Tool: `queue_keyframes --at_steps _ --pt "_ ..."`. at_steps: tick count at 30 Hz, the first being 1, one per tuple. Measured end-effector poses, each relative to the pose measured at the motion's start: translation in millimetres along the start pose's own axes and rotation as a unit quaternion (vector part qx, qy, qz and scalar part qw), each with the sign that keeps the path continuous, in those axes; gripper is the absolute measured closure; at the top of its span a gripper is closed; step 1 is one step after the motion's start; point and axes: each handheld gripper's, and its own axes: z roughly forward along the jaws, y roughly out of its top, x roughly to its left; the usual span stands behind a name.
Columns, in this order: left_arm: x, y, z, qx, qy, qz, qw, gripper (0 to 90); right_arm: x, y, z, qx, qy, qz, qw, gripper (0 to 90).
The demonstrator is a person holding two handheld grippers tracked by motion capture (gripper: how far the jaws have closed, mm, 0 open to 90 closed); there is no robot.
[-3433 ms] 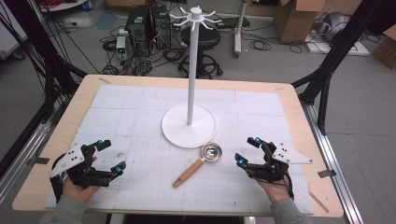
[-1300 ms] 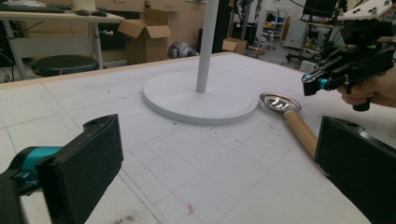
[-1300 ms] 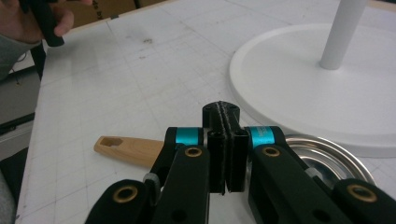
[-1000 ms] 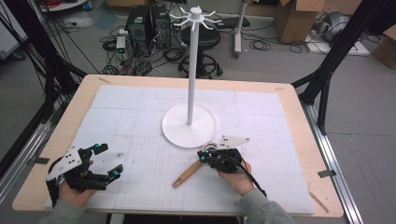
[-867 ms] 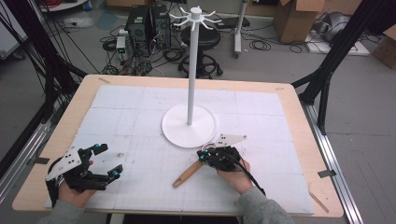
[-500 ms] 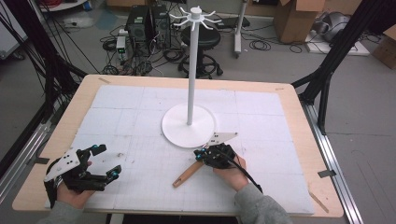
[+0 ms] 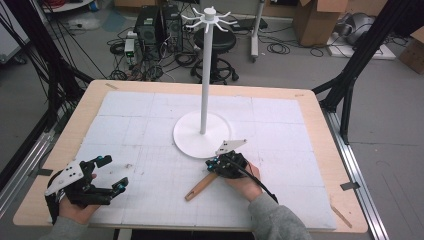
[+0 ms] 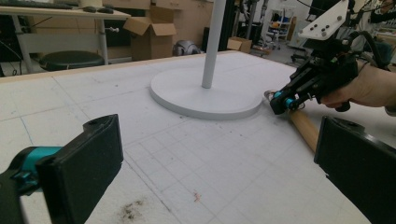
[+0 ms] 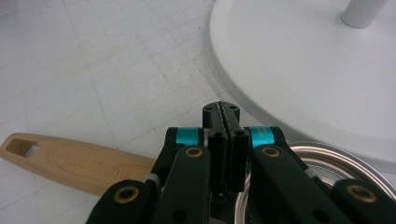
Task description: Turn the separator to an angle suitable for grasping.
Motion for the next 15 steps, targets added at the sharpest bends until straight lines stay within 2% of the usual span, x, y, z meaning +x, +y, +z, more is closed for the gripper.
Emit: queue_keyframes --at_steps 15 --pt "0.4 -0.1 0.3 0.002 0.0 0.001 1.0 1.7 1.5 -1.1 0.5 0.023 -0.006 -0.008 0.9997 90.0"
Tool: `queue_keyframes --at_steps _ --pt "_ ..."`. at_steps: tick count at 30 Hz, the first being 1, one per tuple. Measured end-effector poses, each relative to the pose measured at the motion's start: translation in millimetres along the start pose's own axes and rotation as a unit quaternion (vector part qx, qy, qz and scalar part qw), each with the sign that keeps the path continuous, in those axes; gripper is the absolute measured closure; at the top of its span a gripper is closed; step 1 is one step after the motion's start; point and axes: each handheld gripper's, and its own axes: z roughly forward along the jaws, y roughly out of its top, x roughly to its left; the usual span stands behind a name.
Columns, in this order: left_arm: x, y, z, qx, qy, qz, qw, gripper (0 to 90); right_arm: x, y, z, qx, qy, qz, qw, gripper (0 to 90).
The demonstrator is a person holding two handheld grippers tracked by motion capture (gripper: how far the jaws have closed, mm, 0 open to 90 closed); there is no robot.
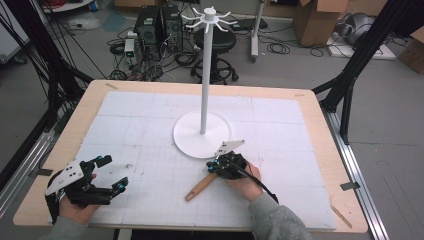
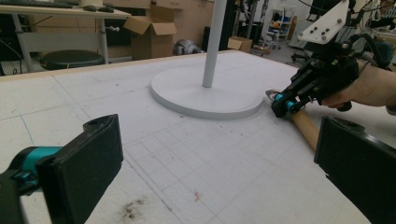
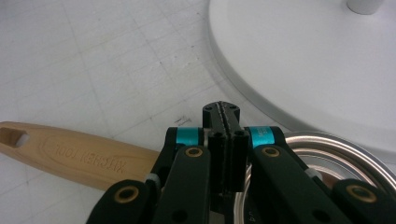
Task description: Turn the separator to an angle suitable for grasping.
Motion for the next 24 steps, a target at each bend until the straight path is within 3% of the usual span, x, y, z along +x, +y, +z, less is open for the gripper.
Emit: queue_keyframes --at_steps 2,6,24 --pt "-0.2 -0.2 0.1 0.001 0.0 0.0 1.0 1.7 -0.3 0.2 -0.3 0.001 -0.003 -0.012 0.9999 90.0" --pt "-0.1 -0.2 -0.2 0.001 0.001 0.001 1.0 1.7 0.0 -0.5 -2.2 0.006 -0.002 -0.001 1.0 90.0" --pt "-1.3 0.7 -1.0 -0.004 -0.001 0.001 1.0 1.7 1.9 -4.1 -8.2 0.015 -0.004 -0.002 0.9999 90.0"
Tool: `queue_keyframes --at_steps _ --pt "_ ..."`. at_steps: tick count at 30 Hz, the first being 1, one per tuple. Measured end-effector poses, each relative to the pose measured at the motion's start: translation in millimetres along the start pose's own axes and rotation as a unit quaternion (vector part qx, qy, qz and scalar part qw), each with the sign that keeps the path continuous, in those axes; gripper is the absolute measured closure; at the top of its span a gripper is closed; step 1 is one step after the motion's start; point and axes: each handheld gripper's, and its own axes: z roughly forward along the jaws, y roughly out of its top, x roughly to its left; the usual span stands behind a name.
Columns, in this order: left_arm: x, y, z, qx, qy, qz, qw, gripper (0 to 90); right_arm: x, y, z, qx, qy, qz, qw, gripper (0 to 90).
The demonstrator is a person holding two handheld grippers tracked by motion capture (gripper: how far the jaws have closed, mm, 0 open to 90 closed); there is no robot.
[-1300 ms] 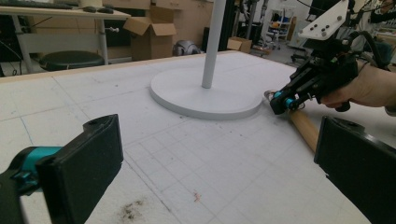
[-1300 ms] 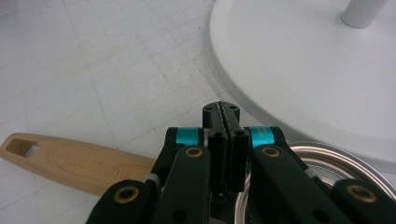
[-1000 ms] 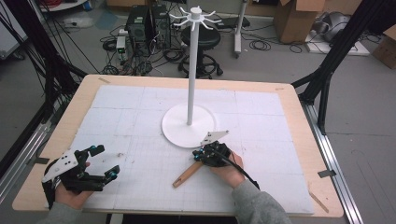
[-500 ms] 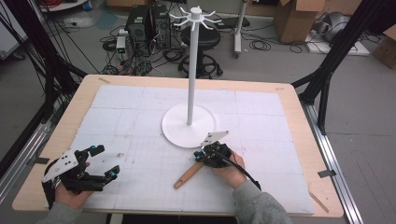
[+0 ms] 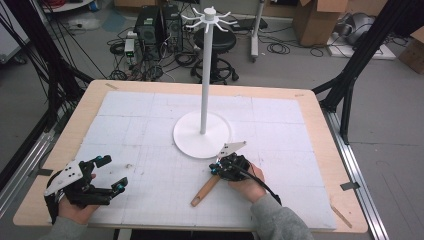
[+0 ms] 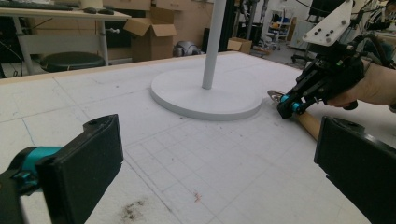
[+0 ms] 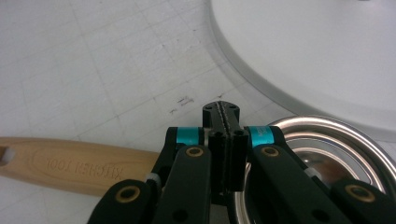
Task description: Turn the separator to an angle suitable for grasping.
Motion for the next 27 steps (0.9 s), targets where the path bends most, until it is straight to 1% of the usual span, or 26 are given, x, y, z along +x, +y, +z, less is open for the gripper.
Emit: queue_keyframes --at_steps 5,6,8,9,12,14,15,17,20,21,22,26,27 --pt "0.2 -0.1 -0.1 0.001 0.0 -0.001 1.0 1.7 0.9 -1.6 -2.1 0.002 -0.002 0.0 1.0 90.0" --pt "0.7 -0.1 -0.4 0.001 0.001 0.0 1.0 1.7 1.0 -2.3 -3.0 0.004 -0.002 0.003 1.0 90.0" --pt "1.1 -0.2 -0.5 0.002 0.001 0.0 1.0 1.7 -0.2 -3.6 -4.0 0.002 -0.001 -0.001 1.0 90.0" --pt "1.1 -0.2 -0.5 0.003 0.001 0.0 1.0 1.7 0.1 -4.8 -5.5 0.004 -0.001 0.003 1.0 90.0" --pt "0.8 -0.2 -0.4 0.002 0.0 0.0 1.0 1.7 -1.1 -6.4 -6.8 0.002 0.0 0.005 1.0 90.0" --pt "0.7 -0.2 -0.2 0.003 0.0 -0.001 1.0 1.7 -1.3 -7.6 -8.3 0.004 0.0 0.01 0.9999 90.0" --pt "0.8 -0.3 -0.1 0.003 0.0 -0.001 1.0 1.7 -2.5 -8.2 -8.5 0.0 0.0 0.005 1.0 90.0" --pt "1.0 -0.5 0.1 0.002 0.0 -0.003 1.0 1.7 -2.1 -9.4 -10.2 0.003 -0.001 0.01 0.9999 90.0" --pt "1.1 -0.3 0.3 0.001 -0.001 -0.002 1.0 1.7 -3.6 -11.8 -12.0 0.0 -0.001 0.007 1.0 90.0" --pt "1.1 -0.3 0.3 0.001 -0.001 -0.002 1.0 1.7 -3.1 -12.6 -13.0 0.001 -0.001 0.011 0.9999 90.0" --pt "1.2 -0.3 0.6 0.001 -0.001 -0.002 1.0 1.7 -4.3 -13.5 -13.6 -0.001 -0.001 0.009 1.0 90.0" --pt "1.4 -0.7 2.0 0.003 -0.002 -0.003 1.0 1.7 -5.9 -16.5 -16.6 0.0 -0.001 0.013 0.9999 90.0" --pt "1.5 -0.7 2.7 0.005 -0.003 -0.002 1.0 1.7 -6.4 -18.2 -18.1 -0.003 -0.004 0.011 0.9999 90.0"
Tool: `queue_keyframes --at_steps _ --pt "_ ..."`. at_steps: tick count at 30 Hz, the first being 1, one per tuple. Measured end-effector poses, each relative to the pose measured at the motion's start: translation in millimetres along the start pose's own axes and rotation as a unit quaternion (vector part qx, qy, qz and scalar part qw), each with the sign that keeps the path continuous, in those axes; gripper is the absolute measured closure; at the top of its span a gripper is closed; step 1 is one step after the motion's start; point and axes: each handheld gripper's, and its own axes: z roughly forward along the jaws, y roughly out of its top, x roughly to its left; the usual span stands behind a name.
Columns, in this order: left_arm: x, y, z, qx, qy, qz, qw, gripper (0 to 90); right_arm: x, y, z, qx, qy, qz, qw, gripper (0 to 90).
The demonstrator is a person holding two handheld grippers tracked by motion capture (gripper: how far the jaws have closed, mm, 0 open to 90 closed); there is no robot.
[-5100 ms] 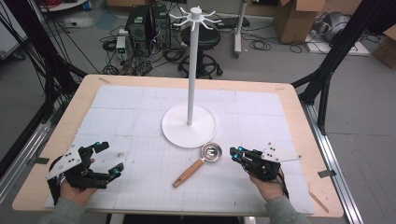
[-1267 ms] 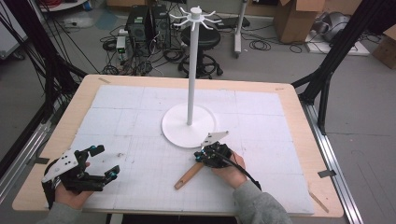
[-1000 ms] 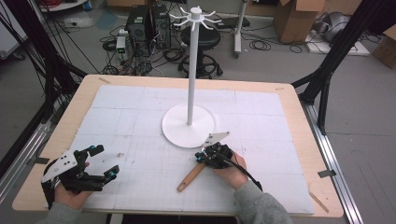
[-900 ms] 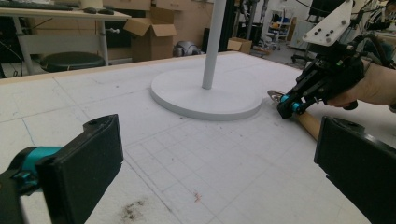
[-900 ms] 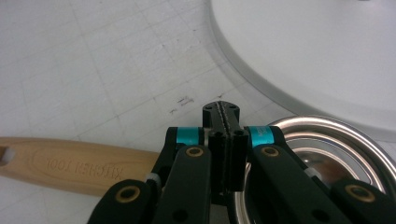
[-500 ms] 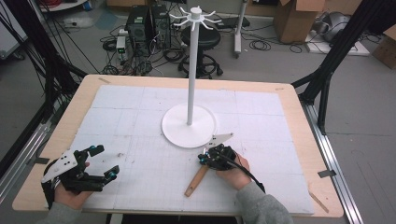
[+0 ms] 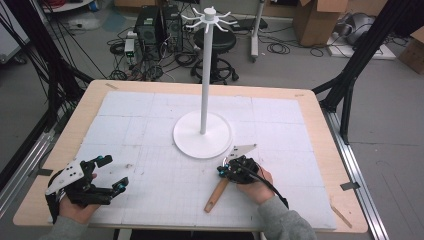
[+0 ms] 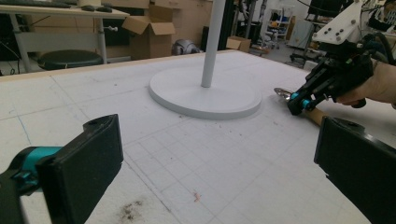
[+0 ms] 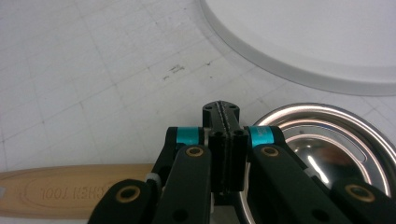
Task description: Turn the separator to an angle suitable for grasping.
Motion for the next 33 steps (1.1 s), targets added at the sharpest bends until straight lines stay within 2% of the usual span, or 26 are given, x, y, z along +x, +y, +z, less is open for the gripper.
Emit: queue_keyframes --at_steps 9,11,13,17,24,33 --pt "0.3 0.8 4.0 -0.003 -0.004 0.001 1.0 1.7 -3.7 -9.4 -10.0 0.002 -0.005 0.011 0.9999 90.0" --pt "0.0 1.0 4.3 -0.003 -0.005 0.0 1.0 1.7 -5.4 -11.0 -11.2 -0.001 -0.005 0.007 1.0 90.0" --pt "-0.2 1.3 5.7 -0.003 -0.006 0.0 1.0 1.7 -6.6 -15.3 -15.4 -0.001 -0.006 0.017 0.9998 90.0" --pt "-0.4 1.3 6.7 -0.002 -0.007 0.001 1.0 1.7 -7.5 -18.4 -18.9 0.0 -0.01 0.019 0.9998 90.0" --pt "1.8 0.8 5.1 -0.003 -0.002 -0.002 1.0 1.7 -11.2 -26.9 -27.2 -0.003 -0.014 0.026 0.9996 90.0" --pt "0.7 1.1 6.3 -0.002 -0.005 0.0 1.0 1.7 -14.9 -37.6 -38.0 -0.003 -0.019 0.037 0.9991 90.0"
